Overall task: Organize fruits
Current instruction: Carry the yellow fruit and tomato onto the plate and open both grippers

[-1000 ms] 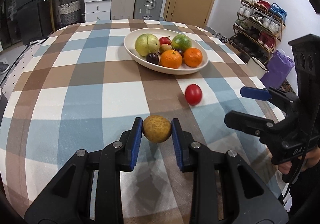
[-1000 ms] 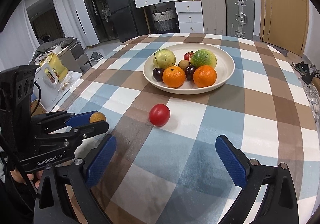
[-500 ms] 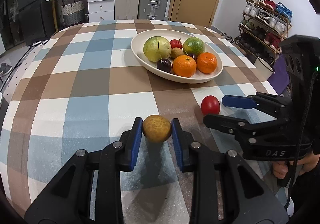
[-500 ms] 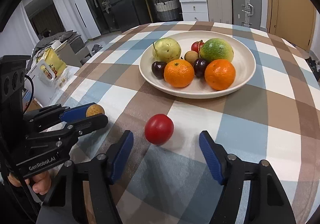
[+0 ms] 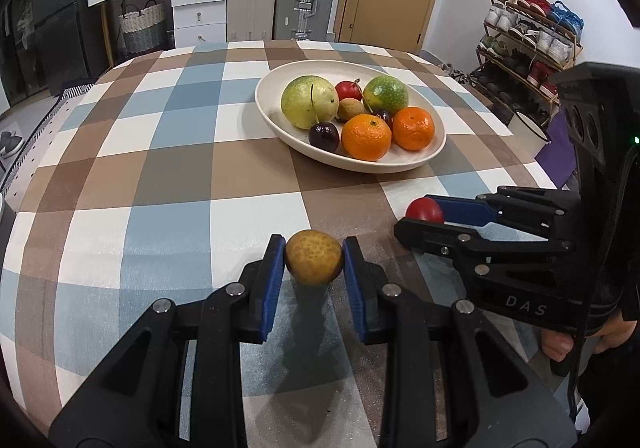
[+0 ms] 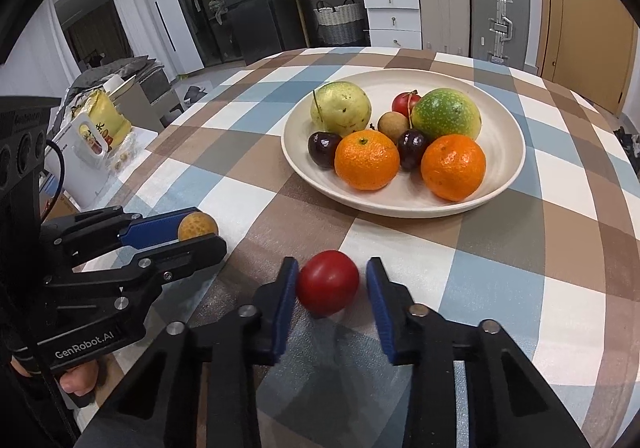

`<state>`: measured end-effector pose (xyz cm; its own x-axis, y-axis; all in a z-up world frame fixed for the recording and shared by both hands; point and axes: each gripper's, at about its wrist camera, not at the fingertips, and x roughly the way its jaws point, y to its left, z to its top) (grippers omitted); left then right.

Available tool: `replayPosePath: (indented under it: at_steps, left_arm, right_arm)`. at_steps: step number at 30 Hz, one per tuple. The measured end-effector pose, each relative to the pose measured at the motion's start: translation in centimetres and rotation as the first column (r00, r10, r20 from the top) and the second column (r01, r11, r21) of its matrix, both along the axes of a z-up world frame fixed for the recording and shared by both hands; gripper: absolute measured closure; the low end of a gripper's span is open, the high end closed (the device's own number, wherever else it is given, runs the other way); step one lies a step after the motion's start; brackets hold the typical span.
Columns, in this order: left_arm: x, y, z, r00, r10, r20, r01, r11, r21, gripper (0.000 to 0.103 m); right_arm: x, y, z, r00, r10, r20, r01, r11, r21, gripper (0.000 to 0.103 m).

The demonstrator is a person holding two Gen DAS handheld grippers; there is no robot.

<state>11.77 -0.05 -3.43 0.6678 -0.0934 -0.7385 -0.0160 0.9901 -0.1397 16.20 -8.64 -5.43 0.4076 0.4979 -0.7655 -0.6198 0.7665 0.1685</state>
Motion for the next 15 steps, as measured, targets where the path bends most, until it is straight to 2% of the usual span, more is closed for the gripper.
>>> replayPosePath:
  at_steps: [8, 15]
  left_arm:
    - [-0.1, -0.2, 0.3, 1.000, 0.001, 0.008, -0.001, 1.000, 0.001, 0.076]
    - [-0.2, -0.6, 1.4, 0.999, -0.006, 0.033, 0.006, 1.000, 0.013, 0.076]
  right_arm:
    - [-0.3, -0.5, 0.4, 1.000, -0.001, 0.011, 0.000, 1.000, 0.009, 0.072]
    - [-0.9, -1.7, 2.3, 0.999, -0.009, 0.051, 0.007, 1.000, 0.028, 0.072]
